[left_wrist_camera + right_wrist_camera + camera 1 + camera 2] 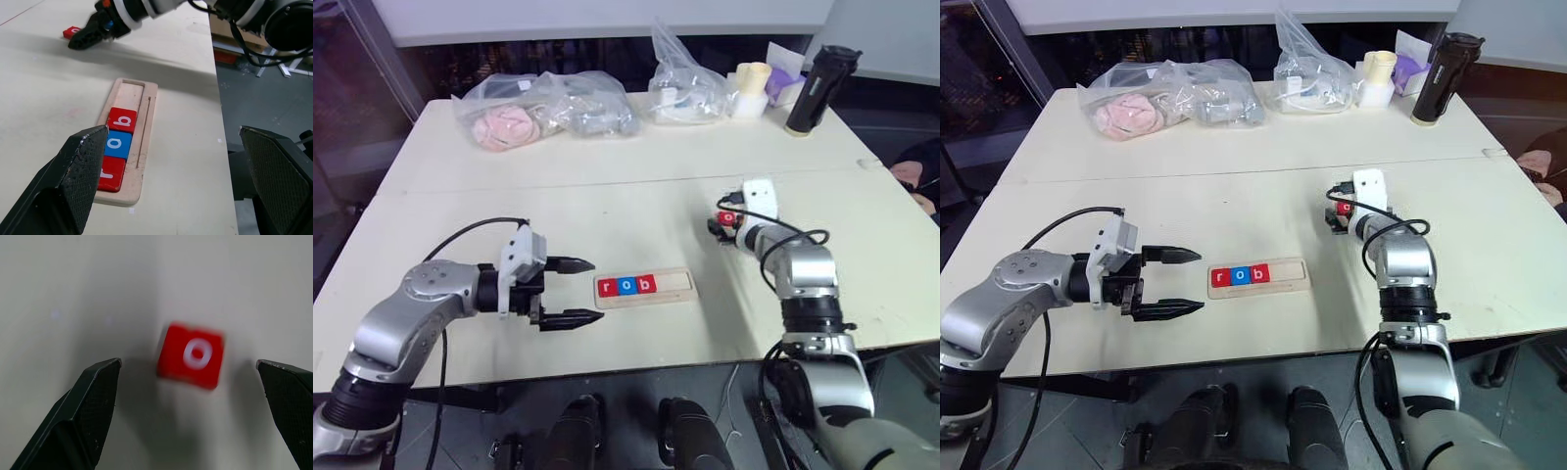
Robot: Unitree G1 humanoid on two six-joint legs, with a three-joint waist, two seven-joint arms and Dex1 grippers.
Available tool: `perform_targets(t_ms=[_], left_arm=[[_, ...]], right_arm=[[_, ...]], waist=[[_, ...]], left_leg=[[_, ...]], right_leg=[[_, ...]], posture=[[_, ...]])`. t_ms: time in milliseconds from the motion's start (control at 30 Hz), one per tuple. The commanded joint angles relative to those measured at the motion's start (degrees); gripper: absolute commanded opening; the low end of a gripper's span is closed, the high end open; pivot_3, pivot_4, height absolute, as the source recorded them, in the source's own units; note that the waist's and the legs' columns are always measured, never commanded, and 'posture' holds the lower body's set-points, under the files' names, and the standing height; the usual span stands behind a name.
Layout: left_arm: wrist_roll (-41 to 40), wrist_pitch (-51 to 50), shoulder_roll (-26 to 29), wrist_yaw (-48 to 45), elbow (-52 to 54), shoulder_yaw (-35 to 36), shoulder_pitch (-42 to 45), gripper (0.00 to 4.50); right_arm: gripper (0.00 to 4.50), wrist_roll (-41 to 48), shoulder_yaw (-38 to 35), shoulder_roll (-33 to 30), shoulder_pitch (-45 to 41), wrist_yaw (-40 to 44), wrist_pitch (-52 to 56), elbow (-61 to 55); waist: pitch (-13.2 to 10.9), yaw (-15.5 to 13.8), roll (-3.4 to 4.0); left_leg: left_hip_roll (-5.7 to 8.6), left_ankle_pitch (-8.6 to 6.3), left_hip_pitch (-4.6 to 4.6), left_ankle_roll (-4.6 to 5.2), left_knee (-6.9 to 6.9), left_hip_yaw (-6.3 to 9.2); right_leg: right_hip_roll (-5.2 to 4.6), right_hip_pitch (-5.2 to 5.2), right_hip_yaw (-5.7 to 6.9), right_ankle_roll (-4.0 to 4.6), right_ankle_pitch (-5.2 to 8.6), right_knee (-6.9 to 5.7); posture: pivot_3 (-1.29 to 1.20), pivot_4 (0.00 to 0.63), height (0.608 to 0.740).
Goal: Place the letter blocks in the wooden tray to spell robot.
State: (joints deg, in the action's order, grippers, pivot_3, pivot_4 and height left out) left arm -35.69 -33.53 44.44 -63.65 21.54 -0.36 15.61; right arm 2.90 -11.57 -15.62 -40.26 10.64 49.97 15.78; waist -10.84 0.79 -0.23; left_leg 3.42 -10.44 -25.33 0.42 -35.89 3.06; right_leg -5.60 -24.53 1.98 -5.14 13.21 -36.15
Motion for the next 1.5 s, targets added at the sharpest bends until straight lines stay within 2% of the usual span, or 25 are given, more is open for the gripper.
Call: perform_targets(t_ms=[33, 300, 400, 533, 567, 633, 700, 967, 1067, 1233, 1300, 1500], left_arm=[[-0.3, 0.2, 0.4, -0.2, 0.5, 0.5, 0.5, 4.5], [-0.2, 0.4, 0.2, 0.4, 0.7, 0.8, 0.3, 4.5], [-0.3, 0.3, 0.1, 0.7, 0.7, 0.8, 0.3, 4.5], [-0.2, 0.5, -0.1, 1.0, 0.9, 0.7, 0.2, 4.5], [-0.1, 0.6, -0.1, 1.0, 0.9, 0.5, 0.1, 4.5], [0.0, 0.8, -0.1, 1.0, 1.1, 0.4, -0.2, 4.5], [0.0, 0.8, -0.2, 1.0, 1.1, 0.2, -0.3, 4.5], [0.5, 2.0, -0.5, 0.4, 0.1, -0.4, -0.7, 4.5], [1.0, 2.7, -0.8, 0.0, -1.5, -0.8, 0.3, 4.5], [1.7, 3.3, -1.2, -0.9, -2.7, -1.4, 1.3, 4.5], [2.4, 4.0, -1.1, -1.6, -3.2, -1.8, 1.5, 4.5], [2.8, 4.1, -1.3, -2.2, -3.9, -2.0, 2.4, 4.5]], right_arm=[[4.49, 2.4, -3.2, 1.1, -2.1, -2.7, 0.6, -0.5], [4.49, 3.1, -3.5, 1.5, -4.5, -6.4, -2.9, 6.4], [3.62, 3.3, -2.6, 1.8, -5.2, -6.5, -3.7, 7.6], [1.5, 0.8, 3.1, 0.9, -3.9, -4.7, -4.9, 6.6], [1.14, 0.4, 4.1, 0.8, -3.2, -4.5, -4.6, 5.6], [1.17, 0.3, 4.9, 0.6, -1.9, -4.4, -3.2, 3.6], [1.17, 0.5, 4.9, -0.7, 0.7, -4.1, 2.0, -3.6], [1.17, 5.7, 1.1, -3.6, 15.4, -2.2, 35.7, -47.1], [1.17, 6.5, 0.4, -3.0, 20.4, -2.1, 42.2, -57.1], [1.17, 6.8, 0.0, -2.1, 23.7, -3.0, 42.5, -60.8], [1.17, 6.6, -1.4, 0.5, 23.7, -3.9, 42.5, -60.2], [1.17, 6.3, -0.6, 1.3, 23.1, -5.0, 42.5, -58.3]], waist=[[0.0, 0.0, 0.0], [0.0, 0.0, 0.0], [0.0, 0.1, -0.01], [0.0, 0.4, 0.0], [0.0, 0.4, 0.0], [0.0, 0.3, 0.0], [0.0, 0.2, 0.0], [0.0, -0.3, 0.01], [0.0, -0.2, 0.0], [0.0, 0.1, 0.01], [0.0, -0.1, 0.0], [0.0, -0.2, 0.0]], left_leg=[[0.0, 0.0, 0.0, 0.0, 0.0, 0.0], [-0.01, 0.0, 0.01, 0.01, -0.04, -0.01], [-0.01, 0.0, 0.01, 0.01, -0.06, -0.01], [-0.03, 0.0, 0.02, 0.01, -0.04, -0.02], [-0.05, 0.0, 0.03, 0.01, -0.02, -0.04], [-0.08, 0.0, 0.05, 0.01, 0.0, -0.04], [-0.08, 0.0, 0.05, 0.01, 0.0, -0.03], [-0.07, -0.01, -0.03, 0.0, 0.0, -0.01], [-0.15, -0.02, -0.02, -0.02, 0.0, 0.03], [-0.19, -0.12, -0.03, -0.18, 0.02, 0.01], [-0.19, -0.12, -0.03, -0.19, 0.05, 0.02], [-0.18, -0.05, -0.09, -0.06, 0.21, -0.01]], right_leg=[[0.01, 0.0, 0.01, 0.0, 0.0, 0.0], [0.03, 0.03, 0.03, 0.0, 0.0, 0.0], [0.03, 0.04, 0.03, 0.0, 0.0, 0.0], [0.06, 0.03, 0.03, 0.0, 0.0, -0.01], [0.06, 0.03, 0.02, 0.0, 0.0, -0.01], [0.09, 0.03, 0.02, 0.0, 0.0, -0.02], [0.1, 0.03, 0.02, 0.0, 0.0, -0.02], [0.03, -0.03, -0.03, 0.01, 0.02, 0.01], [-0.01, -0.03, -0.03, 0.02, 0.03, 0.02], [-0.06, -0.05, -0.03, 0.05, 0.01, 0.11], [-0.07, -0.06, -0.02, 0.1, -0.02, 0.14], [-0.08, -0.12, -0.01, 0.13, -0.04, 0.27]], posture=[[0.0, 0.15, 0.725], [0.0, 0.15, 0.725], [0.0, 0.15, 0.725], [0.0, 0.15, 0.725], [0.0, 0.15, 0.725], [0.0, 0.15, 0.725], [0.0, 0.15, 0.725], [0.0, 0.15, 0.725], [0.0, 0.15, 0.725], [0.0, 0.15, 0.725], [0.0, 0.15, 0.725], [0.0, 0.15, 0.725]])
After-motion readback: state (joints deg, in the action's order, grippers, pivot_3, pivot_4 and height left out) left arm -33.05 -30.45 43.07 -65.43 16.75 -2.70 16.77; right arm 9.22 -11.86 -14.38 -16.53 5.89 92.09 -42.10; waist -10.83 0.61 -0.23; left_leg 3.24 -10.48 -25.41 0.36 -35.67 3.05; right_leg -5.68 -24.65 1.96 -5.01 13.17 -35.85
